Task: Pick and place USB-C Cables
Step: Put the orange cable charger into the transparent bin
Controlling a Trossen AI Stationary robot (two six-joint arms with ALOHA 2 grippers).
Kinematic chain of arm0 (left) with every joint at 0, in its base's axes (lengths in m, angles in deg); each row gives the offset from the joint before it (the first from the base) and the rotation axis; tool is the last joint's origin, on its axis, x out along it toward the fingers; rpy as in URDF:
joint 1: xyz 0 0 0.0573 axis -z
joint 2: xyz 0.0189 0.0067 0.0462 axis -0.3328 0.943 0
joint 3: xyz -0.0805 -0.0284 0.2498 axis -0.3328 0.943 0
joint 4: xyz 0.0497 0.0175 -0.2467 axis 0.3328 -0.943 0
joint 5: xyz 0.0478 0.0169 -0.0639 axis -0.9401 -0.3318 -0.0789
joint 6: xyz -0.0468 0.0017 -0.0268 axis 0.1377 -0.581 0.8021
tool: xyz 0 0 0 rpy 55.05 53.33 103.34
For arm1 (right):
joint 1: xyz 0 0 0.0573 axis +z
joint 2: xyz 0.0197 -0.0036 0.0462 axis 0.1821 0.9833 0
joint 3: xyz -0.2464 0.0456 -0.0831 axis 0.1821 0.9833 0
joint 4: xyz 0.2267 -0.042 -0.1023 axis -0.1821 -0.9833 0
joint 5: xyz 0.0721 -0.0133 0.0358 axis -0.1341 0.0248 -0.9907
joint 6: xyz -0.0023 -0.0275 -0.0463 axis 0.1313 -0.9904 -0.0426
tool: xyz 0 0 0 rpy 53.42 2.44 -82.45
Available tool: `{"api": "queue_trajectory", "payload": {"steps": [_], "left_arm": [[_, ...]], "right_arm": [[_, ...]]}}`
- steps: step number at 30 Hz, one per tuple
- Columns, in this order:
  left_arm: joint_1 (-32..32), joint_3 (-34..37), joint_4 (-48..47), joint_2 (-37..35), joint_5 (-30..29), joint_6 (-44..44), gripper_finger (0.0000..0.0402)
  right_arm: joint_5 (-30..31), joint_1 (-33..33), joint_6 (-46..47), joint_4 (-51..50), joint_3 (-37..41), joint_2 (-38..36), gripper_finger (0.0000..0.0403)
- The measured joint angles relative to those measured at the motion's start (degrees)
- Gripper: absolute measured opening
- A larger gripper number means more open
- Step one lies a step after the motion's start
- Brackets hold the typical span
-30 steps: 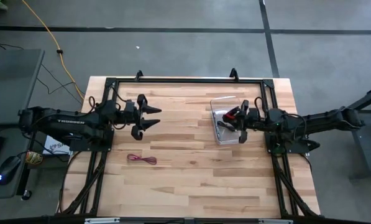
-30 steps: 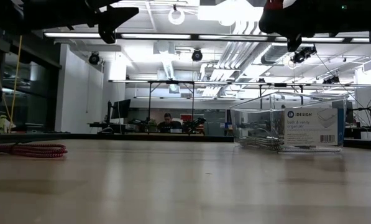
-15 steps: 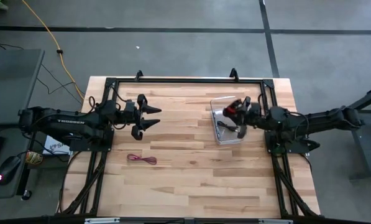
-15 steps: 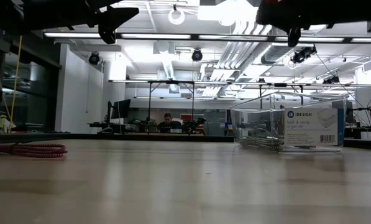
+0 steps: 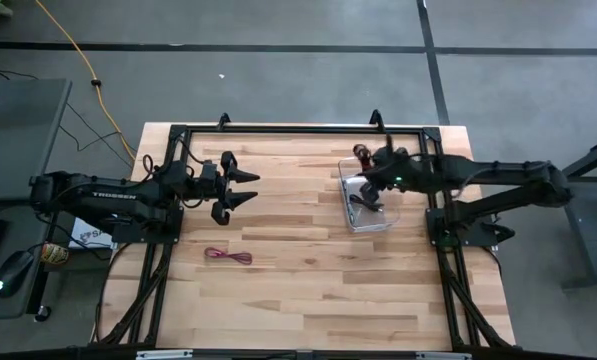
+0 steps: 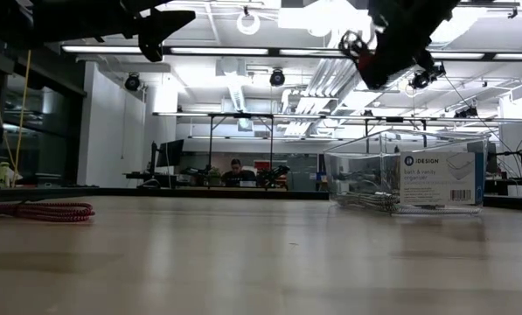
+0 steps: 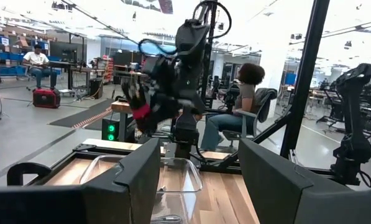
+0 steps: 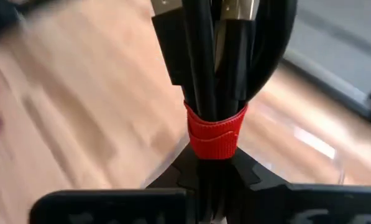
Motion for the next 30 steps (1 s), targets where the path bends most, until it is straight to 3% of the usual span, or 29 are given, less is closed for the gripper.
{"api": "queue_trajectory", "payload": {"steps": [5,10,30], "left_arm": [[0.0,0.0,-0.02,0.0,0.0,0.09,0.0197],[0.0,0.0,-0.07,0.0,0.0,0.17,0.0198],[0.0,-0.02,-0.49,0.0,0.02,0.02,0.0197]], "right_arm": [[-8.11,-0.69,1.76,-9.31,-2.48,6.96,0.0016],[-9.9,-2.1,3.21,-12.01,0.13,11.91,0.0016],[-19.01,-11.42,1.2,-1.02,8.29,22.63,0.0017]]}}
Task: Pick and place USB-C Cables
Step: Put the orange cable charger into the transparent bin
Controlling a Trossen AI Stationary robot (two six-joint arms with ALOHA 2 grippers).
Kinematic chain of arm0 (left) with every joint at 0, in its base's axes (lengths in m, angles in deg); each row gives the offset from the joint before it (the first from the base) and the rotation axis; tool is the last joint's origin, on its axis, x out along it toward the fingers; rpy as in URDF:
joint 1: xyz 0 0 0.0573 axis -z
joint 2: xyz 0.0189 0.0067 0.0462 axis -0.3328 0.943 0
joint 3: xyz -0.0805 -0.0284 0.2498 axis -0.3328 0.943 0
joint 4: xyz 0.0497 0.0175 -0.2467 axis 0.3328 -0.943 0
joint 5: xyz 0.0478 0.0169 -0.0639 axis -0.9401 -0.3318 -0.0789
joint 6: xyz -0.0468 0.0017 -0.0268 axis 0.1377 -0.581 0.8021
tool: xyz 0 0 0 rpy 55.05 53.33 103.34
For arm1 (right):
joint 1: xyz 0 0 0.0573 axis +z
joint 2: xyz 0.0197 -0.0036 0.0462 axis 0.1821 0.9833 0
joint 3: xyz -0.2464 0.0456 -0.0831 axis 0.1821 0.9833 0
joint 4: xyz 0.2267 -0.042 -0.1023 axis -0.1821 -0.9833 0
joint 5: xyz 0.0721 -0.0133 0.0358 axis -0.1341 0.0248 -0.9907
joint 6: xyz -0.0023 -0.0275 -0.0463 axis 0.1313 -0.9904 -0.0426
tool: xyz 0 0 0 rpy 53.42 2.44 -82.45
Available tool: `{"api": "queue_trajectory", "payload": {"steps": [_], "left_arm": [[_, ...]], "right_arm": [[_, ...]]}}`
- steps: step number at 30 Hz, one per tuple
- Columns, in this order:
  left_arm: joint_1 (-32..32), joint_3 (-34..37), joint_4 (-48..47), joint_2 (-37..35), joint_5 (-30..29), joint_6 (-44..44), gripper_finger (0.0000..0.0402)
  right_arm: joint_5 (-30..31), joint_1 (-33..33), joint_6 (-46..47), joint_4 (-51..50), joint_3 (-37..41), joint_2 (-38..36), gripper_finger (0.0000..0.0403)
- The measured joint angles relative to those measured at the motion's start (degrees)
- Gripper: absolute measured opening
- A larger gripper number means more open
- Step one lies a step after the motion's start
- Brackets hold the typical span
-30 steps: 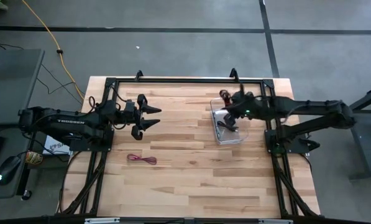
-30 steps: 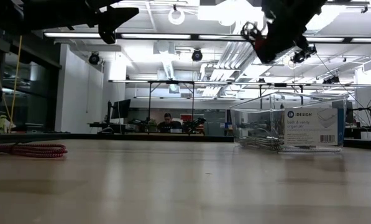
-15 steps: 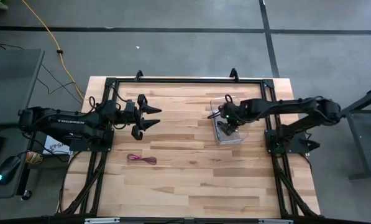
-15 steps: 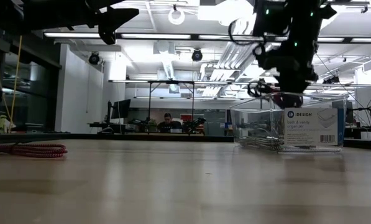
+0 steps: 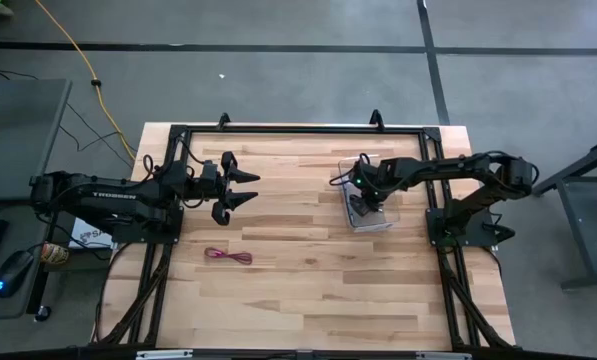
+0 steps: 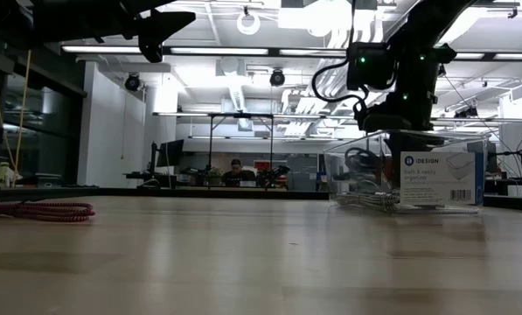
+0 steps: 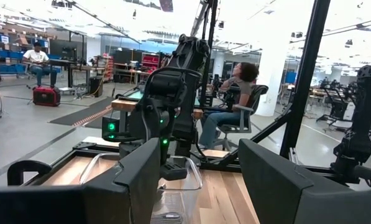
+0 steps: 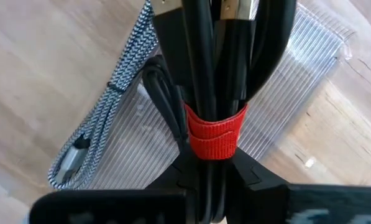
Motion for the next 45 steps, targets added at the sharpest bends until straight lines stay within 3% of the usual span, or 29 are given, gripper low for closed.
{"api": "queue_trajectory", "payload": {"steps": [45], "left_arm": [[0.0,-0.04,-0.8,0.0,-0.35,0.7,0.0197]], "right_arm": [[0.68,0.0,3.67,2.12,0.0,2.3,0.0017]]}}
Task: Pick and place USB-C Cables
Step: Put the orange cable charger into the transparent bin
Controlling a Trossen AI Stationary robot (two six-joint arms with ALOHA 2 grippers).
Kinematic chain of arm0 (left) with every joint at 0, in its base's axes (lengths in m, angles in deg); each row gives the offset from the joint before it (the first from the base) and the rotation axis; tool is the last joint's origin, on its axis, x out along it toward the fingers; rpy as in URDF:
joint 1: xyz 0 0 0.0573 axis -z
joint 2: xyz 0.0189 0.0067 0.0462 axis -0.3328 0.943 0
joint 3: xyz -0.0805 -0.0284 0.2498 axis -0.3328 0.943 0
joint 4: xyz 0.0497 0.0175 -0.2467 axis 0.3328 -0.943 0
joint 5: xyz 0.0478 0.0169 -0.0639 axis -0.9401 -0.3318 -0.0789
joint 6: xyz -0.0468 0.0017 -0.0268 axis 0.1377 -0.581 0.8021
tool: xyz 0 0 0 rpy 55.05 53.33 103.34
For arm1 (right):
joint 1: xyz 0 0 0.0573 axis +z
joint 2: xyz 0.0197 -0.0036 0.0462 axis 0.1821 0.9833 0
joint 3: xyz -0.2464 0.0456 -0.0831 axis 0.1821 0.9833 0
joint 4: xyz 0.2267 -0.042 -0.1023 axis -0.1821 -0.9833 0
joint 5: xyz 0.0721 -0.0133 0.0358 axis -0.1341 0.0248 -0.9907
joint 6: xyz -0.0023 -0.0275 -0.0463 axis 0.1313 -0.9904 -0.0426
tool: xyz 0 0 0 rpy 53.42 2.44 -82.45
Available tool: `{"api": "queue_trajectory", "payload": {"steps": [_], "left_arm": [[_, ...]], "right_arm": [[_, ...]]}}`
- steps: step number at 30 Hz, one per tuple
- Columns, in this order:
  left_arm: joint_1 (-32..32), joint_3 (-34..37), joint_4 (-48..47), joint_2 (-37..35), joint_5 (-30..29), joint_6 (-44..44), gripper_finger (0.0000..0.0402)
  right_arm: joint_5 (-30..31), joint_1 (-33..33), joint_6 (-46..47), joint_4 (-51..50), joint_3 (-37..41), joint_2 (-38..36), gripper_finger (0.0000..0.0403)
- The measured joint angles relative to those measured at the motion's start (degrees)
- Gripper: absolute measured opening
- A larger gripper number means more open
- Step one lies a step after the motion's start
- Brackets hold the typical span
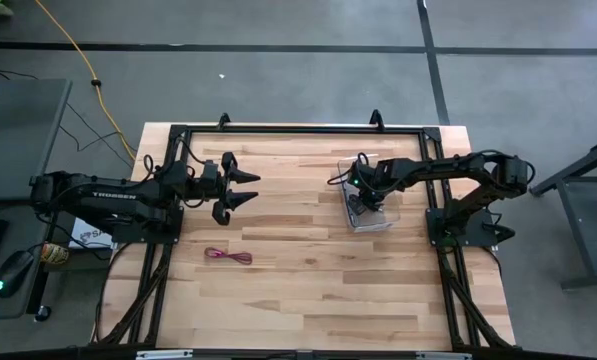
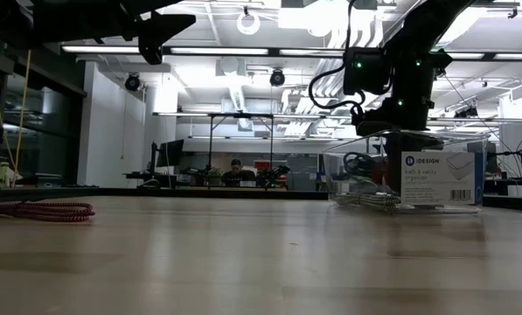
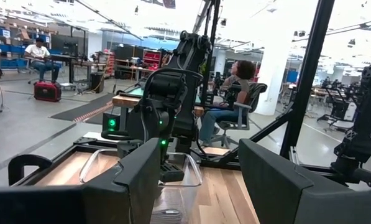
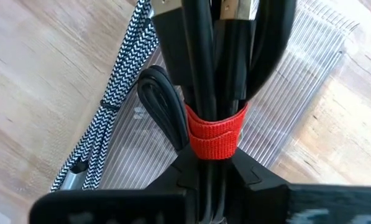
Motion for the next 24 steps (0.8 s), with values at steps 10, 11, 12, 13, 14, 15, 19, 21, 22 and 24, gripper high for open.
{"api": "queue_trajectory", "payload": {"steps": [10,11,12,13,14,15,19,21,22,24], "left_arm": [[0.0,0.0,-0.02,0.0,-0.13,0.79,0.0195],[0.0,0.0,-0.02,0.0,-0.13,0.79,0.0195],[0.0,0.0,-0.02,0.0,-0.13,0.79,0.0195],[0.0,0.0,-0.02,0.0,-0.13,0.79,0.0196],[0.0,0.0,-0.02,0.0,-0.13,0.77,0.0197],[0.0,0.0,-0.02,0.0,-0.18,0.77,0.0197],[0.0,0.0,-0.02,0.0,-0.51,0.77,0.0197],[0.0,0.0,-0.02,0.0,-0.58,0.78,0.0197],[0.0,0.0,-0.02,0.0,-0.56,0.79,0.0197],[0.0,0.0,-0.02,0.0,-0.59,0.81,0.0197]], "right_arm": [[-0.02,0.0,-0.05,-0.2,0.0,0.0,0.0096],[-0.02,0.0,-0.06,-0.19,0.0,0.0,0.0106],[-0.02,0.0,-0.09,-0.17,0.0,0.0,0.0114],[-0.02,0.0,-0.1,-0.17,0.0,0.0,0.0123],[-0.02,0.0,-0.12,-0.15,0.0,0.0,0.013],[-0.02,0.0,-0.15,-0.17,0.0,0.0,0.0138],[-0.02,0.0,-0.13,-0.15,0.0,0.0,0.0163],[-0.02,0.0,0.05,-0.15,0.0,0.0,0.0173],[-0.01,0.0,0.28,-0.13,0.0,0.0,0.0177],[0.01,0.0,0.86,-0.13,0.0,0.0,0.0182]]}}
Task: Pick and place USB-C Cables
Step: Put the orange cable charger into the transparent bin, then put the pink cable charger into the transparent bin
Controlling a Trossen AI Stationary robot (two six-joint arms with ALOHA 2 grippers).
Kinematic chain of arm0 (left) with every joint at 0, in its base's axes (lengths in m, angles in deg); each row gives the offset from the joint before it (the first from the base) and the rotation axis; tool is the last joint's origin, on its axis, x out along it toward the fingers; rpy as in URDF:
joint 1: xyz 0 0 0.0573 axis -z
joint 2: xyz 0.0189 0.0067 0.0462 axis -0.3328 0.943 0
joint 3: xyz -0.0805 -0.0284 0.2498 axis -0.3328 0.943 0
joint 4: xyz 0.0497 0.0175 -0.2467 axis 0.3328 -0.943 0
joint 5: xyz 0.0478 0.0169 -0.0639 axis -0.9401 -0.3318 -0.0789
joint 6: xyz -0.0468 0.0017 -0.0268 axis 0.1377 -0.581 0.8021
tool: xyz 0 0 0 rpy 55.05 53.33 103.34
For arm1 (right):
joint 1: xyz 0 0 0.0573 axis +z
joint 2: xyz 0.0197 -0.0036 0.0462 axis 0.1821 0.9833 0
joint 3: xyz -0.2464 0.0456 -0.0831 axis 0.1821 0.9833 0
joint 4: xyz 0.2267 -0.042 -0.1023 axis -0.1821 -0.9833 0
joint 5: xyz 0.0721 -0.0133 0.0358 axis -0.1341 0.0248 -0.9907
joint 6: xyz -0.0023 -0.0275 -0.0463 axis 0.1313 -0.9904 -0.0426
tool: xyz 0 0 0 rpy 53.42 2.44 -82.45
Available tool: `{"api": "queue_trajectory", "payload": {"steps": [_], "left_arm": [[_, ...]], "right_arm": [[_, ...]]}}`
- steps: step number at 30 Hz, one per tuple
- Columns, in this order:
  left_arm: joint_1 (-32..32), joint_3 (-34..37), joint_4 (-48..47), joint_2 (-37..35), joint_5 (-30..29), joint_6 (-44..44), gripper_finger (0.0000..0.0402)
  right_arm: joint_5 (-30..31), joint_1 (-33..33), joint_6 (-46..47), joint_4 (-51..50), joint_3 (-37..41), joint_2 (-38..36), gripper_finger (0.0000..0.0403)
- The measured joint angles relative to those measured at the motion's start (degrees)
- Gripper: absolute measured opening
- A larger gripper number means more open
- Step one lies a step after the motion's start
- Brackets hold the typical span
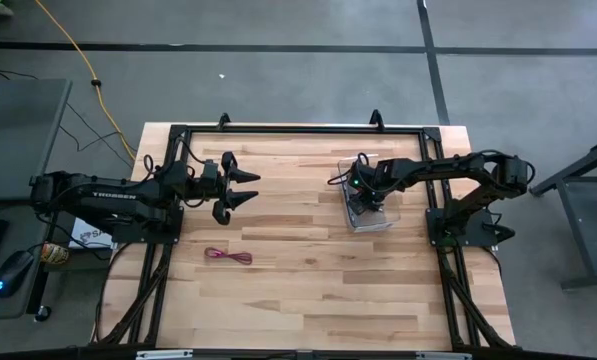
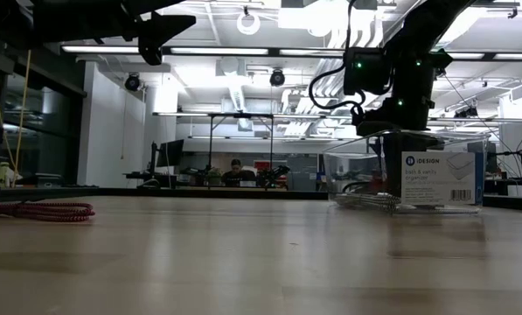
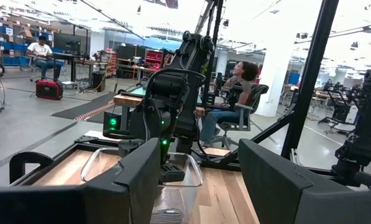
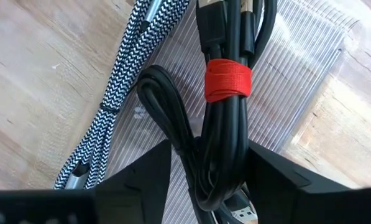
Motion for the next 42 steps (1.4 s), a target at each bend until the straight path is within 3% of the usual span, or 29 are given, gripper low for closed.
{"api": "queue_trajectory", "payload": {"steps": [17,27,33,42], "left_arm": [[0.0,0.0,-0.01,0.0,-0.2,-0.02,0.0195],[0.0,0.01,-0.04,0.02,-0.2,-0.02,0.0197],[-0.01,0.01,-0.05,0.01,-0.2,-0.02,0.0197],[0.0,0.02,-0.04,0.02,-0.2,-0.02,0.0197]], "right_arm": [[-1.01,0.0,-4.09,-0.08,0.0,-2.86,0.0185],[2.46,0.75,-9.8,3.1,0.0,-21.59,0.0185],[6.11,2.82,-16.2,10.93,0.0,-34.24,0.0185],[6.25,3.07,-19.48,14.5,0.0,-41.18,0.0185]]}}
